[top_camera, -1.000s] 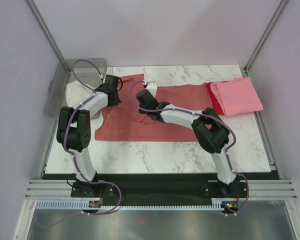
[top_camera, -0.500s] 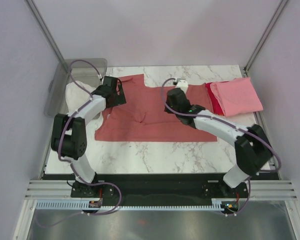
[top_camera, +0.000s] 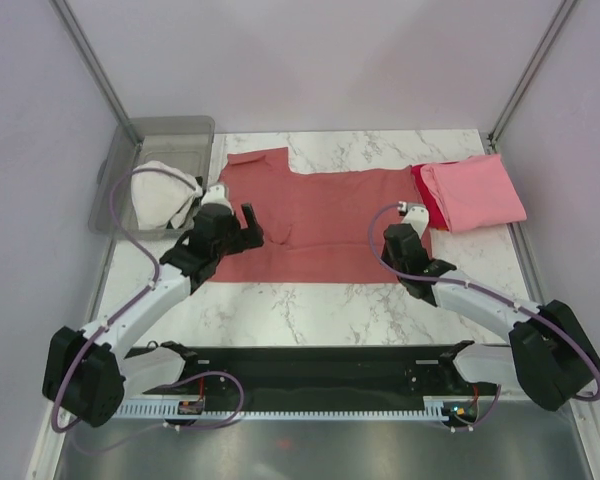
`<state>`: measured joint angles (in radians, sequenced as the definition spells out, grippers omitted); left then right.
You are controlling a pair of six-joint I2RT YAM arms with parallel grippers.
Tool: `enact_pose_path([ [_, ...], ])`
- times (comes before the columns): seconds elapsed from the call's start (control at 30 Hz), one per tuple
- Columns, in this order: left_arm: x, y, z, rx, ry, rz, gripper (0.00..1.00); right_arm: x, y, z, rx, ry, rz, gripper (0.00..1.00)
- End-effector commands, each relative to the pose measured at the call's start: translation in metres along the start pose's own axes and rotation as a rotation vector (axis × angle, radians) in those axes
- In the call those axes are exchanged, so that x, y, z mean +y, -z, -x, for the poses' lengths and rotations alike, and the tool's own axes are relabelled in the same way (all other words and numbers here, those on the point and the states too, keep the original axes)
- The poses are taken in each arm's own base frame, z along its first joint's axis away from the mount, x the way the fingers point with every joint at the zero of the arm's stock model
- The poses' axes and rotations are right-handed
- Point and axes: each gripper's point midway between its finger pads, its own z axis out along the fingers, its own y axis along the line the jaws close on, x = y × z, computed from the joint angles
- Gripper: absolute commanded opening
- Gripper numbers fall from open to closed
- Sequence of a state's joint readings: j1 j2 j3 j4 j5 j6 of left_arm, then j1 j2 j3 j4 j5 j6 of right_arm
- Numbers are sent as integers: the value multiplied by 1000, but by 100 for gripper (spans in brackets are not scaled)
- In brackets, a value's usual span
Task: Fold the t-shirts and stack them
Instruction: Fold the tshirt
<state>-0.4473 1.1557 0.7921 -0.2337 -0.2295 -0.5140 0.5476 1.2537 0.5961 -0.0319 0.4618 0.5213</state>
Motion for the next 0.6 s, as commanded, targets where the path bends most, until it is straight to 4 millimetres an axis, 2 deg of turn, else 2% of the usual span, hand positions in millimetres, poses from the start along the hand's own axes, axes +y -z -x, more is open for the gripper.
enact_pose_path([
  [0.0, 6, 5, -22, -42, 75, -50, 100, -6, 6, 19, -157, -102, 14, 33],
  [0.03, 10, 12, -18, -77, 85, -49, 100, -7, 9, 20, -176, -115, 22, 34],
  [0.1, 22, 13, -27, -110, 78, -35, 100, -12, 10, 17, -184, -135, 13, 35],
  [0.13, 24, 18, -23, -147, 74, -46, 100, -12, 12, 19, -192, -135, 16, 35],
  [0.27, 48, 19, -30, -220, 156, 26, 100, -22, 13, 18, -220, -165, -17, 36],
  [0.37, 45, 21, -27, -228, 148, 10, 100, -28, 15, 17, -234, -190, -37, 44],
  [0.57, 49, 17, -35, -212, 186, 27, 100, -33, 18, 17, -251, -212, -50, 54],
])
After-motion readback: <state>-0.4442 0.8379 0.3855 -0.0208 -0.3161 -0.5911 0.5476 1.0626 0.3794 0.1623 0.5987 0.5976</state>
